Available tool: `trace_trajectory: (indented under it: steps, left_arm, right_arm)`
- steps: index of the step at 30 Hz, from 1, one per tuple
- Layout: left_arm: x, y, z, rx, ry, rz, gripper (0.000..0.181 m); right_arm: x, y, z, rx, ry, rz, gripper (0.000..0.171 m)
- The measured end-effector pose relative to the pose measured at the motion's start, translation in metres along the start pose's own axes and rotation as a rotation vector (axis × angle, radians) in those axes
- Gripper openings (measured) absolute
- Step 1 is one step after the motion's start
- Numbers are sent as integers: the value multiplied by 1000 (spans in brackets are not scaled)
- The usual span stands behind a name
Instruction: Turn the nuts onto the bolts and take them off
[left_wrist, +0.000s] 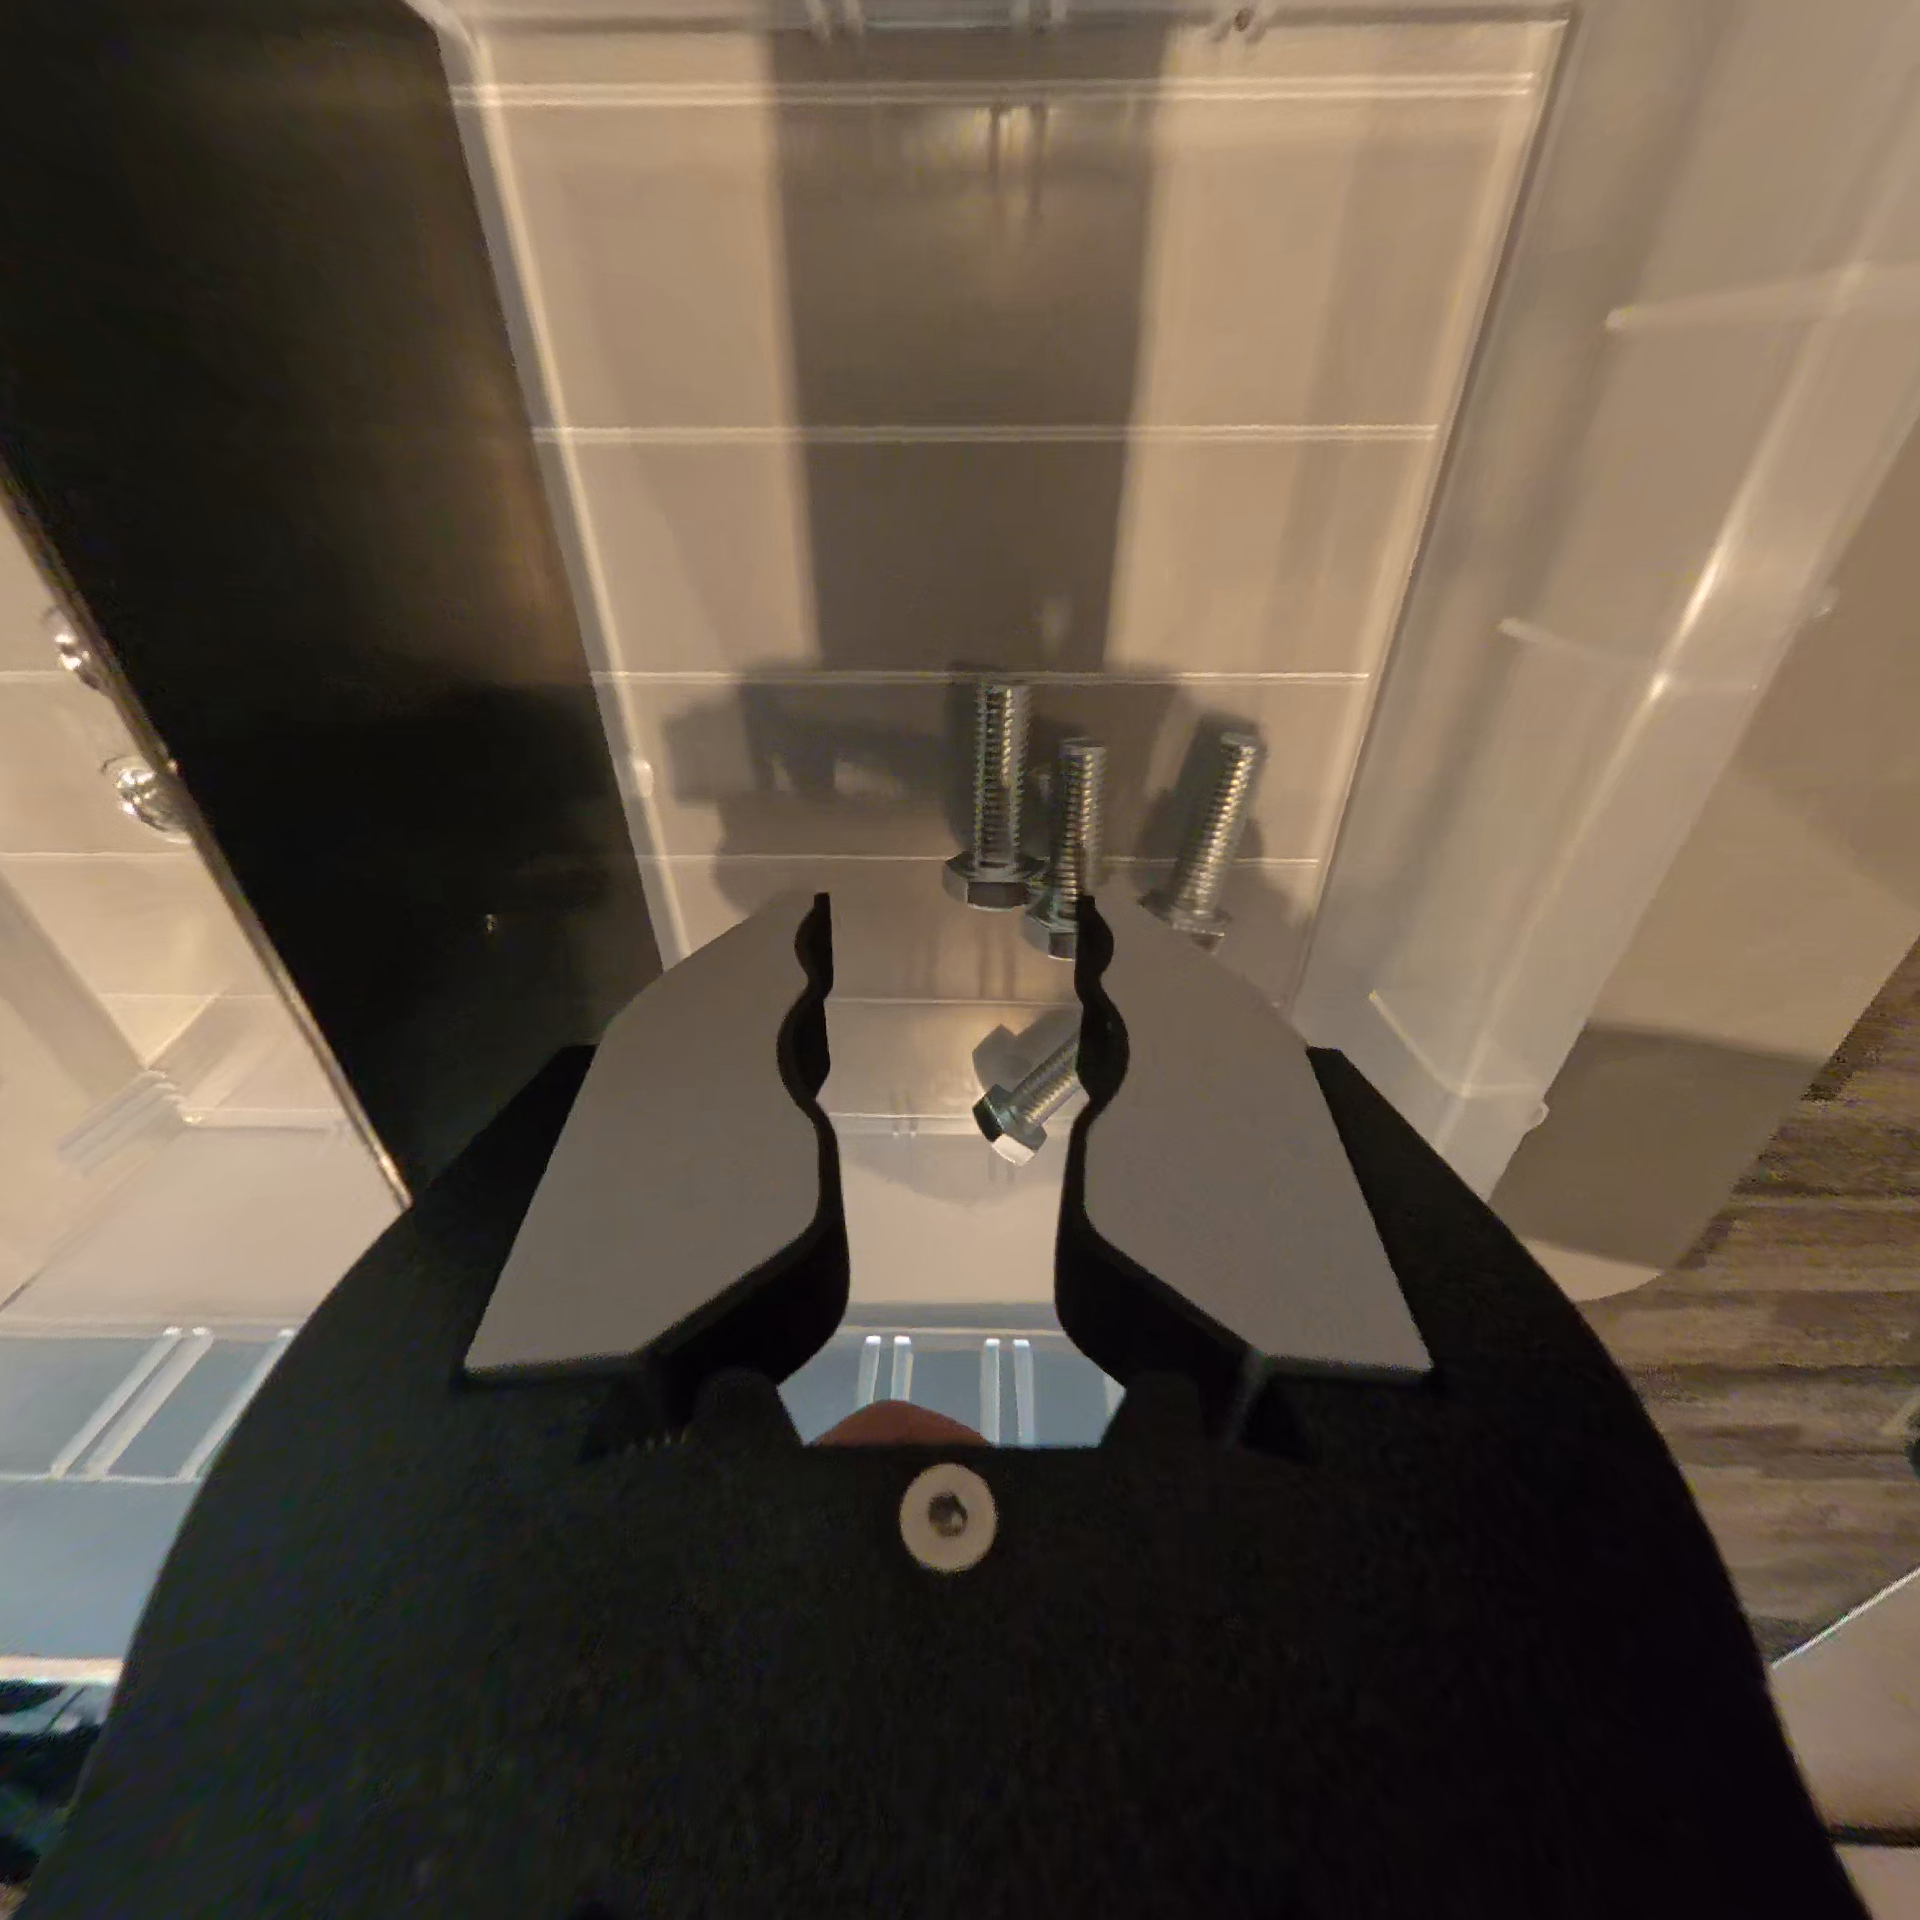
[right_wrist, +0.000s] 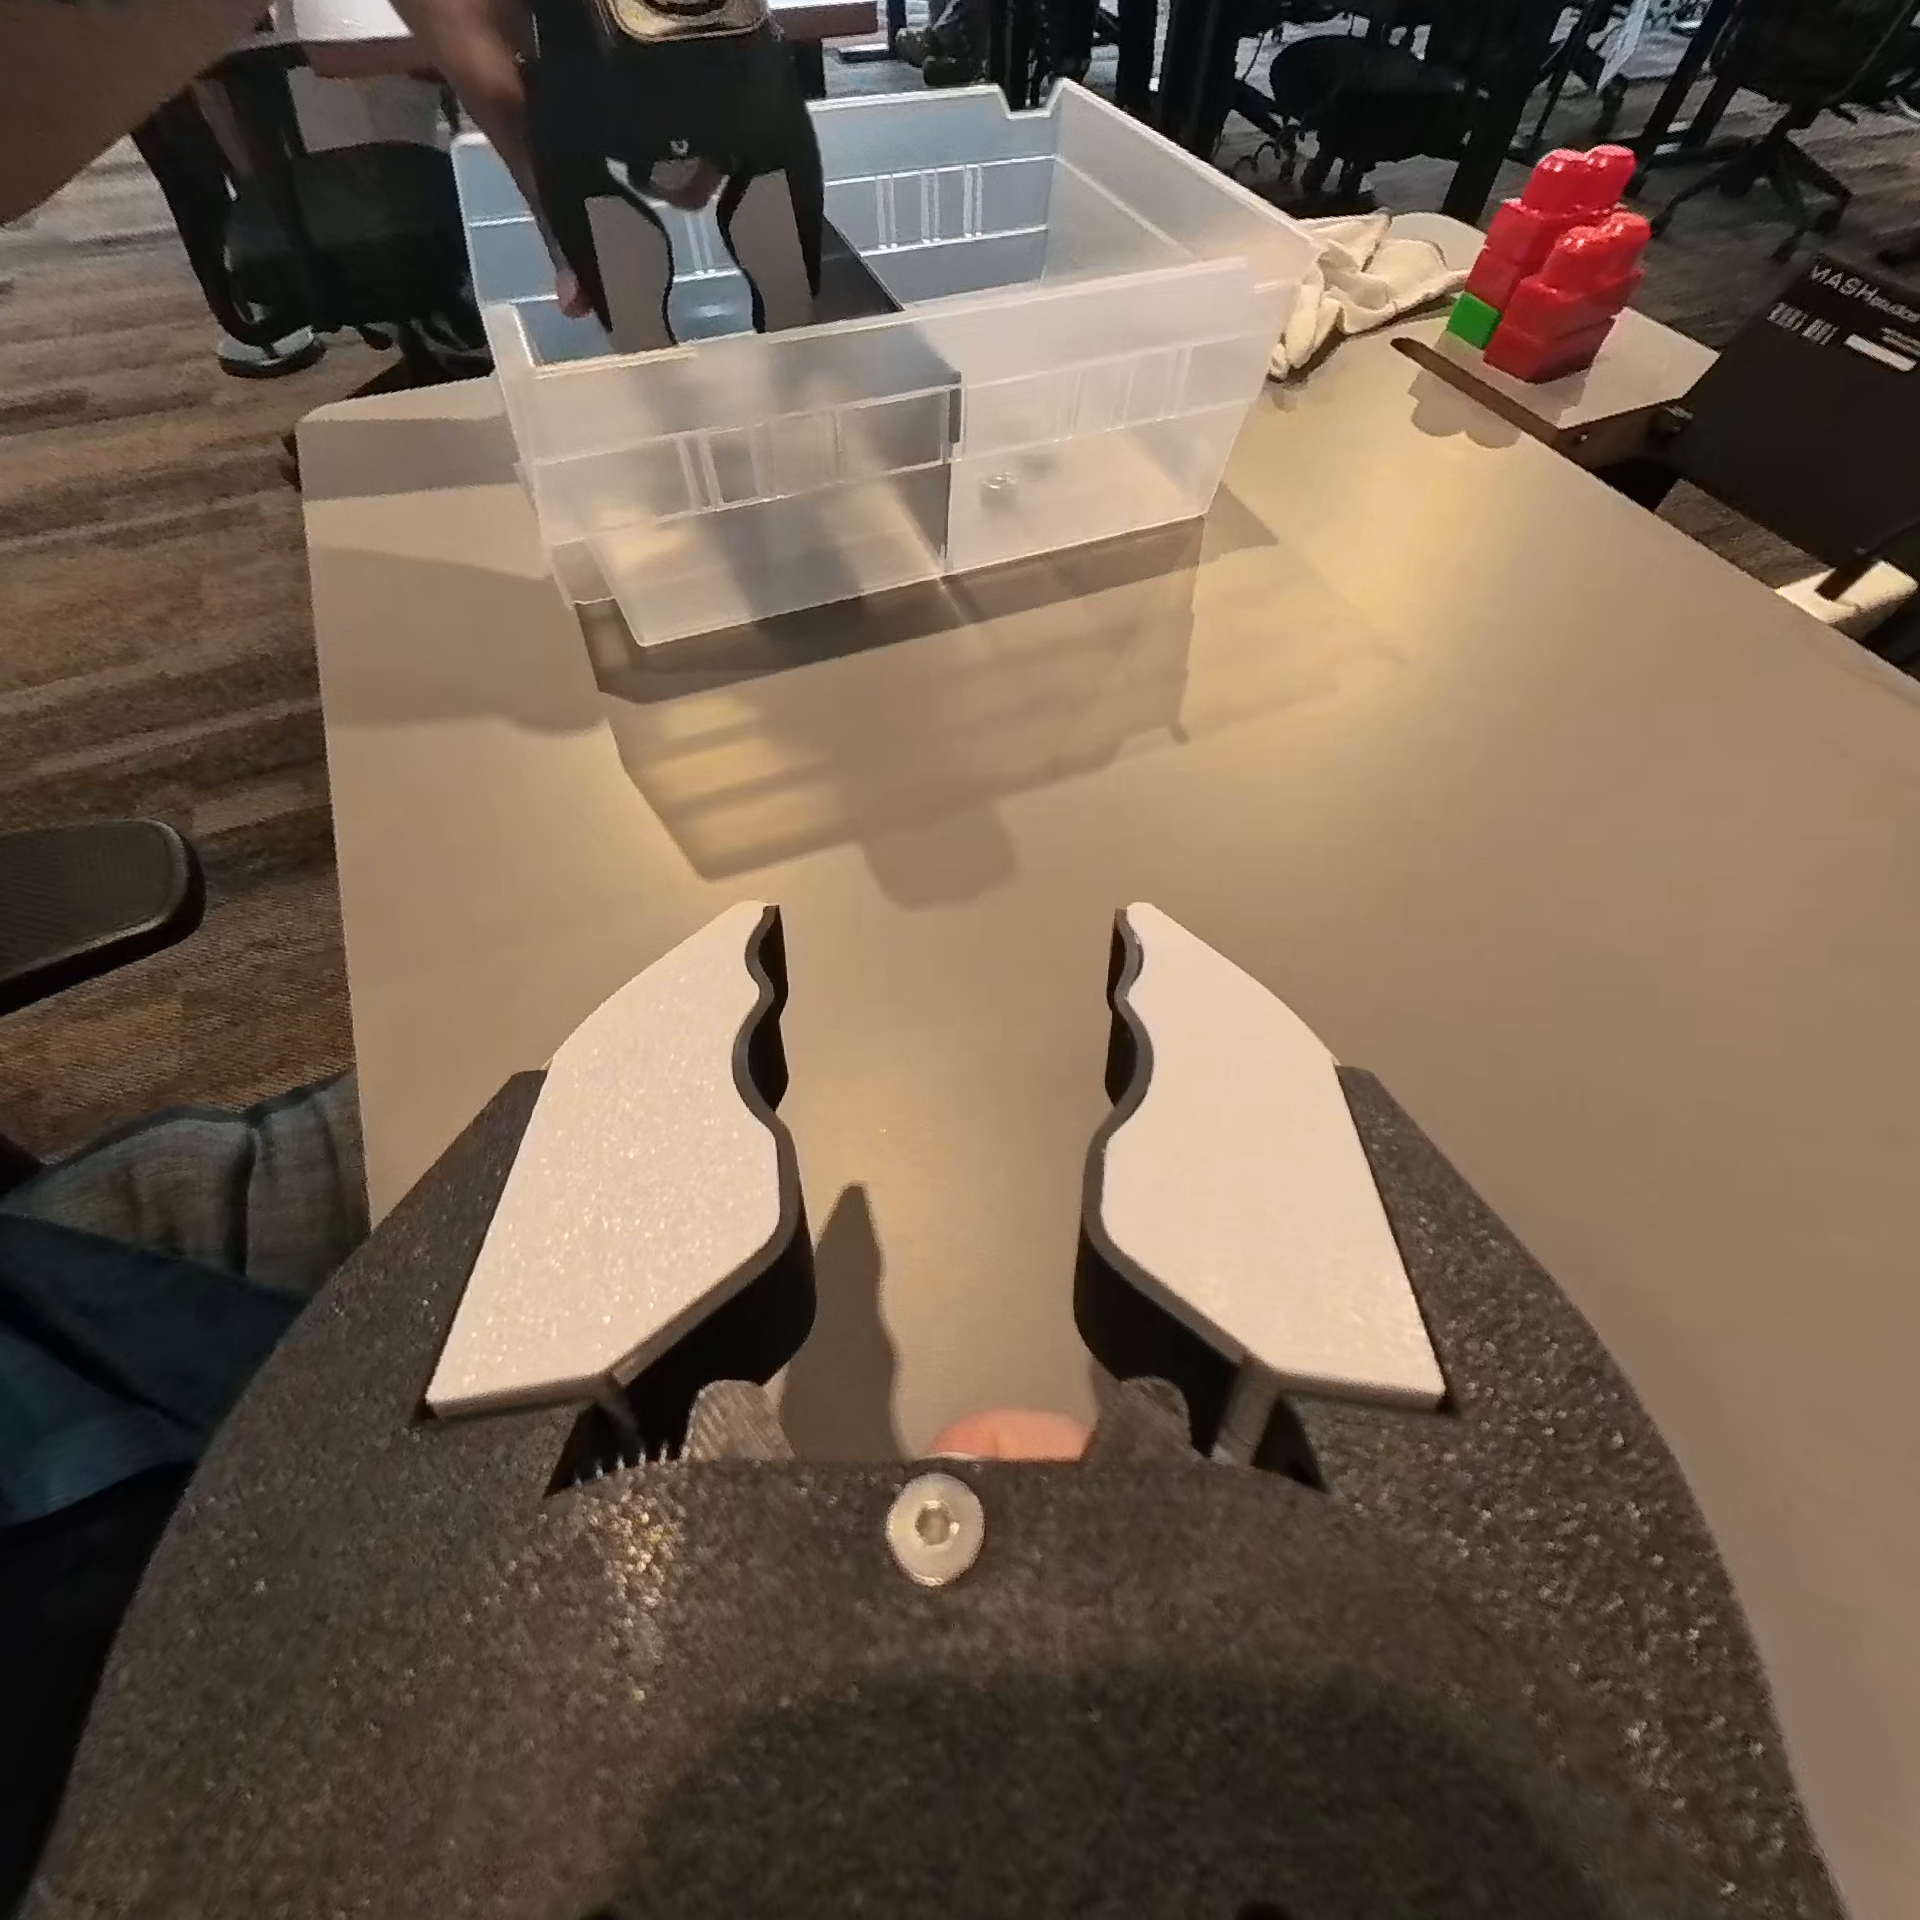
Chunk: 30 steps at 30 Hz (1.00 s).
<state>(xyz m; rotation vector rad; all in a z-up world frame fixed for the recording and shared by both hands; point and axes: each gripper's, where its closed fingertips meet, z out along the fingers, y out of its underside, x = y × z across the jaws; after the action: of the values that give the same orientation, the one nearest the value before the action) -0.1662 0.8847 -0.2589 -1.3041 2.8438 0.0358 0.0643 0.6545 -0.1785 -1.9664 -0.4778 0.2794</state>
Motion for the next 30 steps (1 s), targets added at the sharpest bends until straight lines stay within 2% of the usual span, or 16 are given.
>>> trace_trajectory:
  steps: [6, 13, 20, 30]
  left_arm:
    - [-7, -1, -8, 5, -2, 6, 47]
    - [-6, -2, 1, -24, 17, 16, 46]
    - [-2, 1, 12, -46, 46, 15, 32]
    - [-2, -2, 13, -22, 34, 40, 24]
  right_arm:
    - [-5, -1, 1, 1, -5, -20, 58]
    - [-5, 0, 2, -4, -6, -28, 57]
    - [-5, 3, 4, -8, -8, -25, 57]
    - [-4, 6, 7, -13, -10, -22, 57]
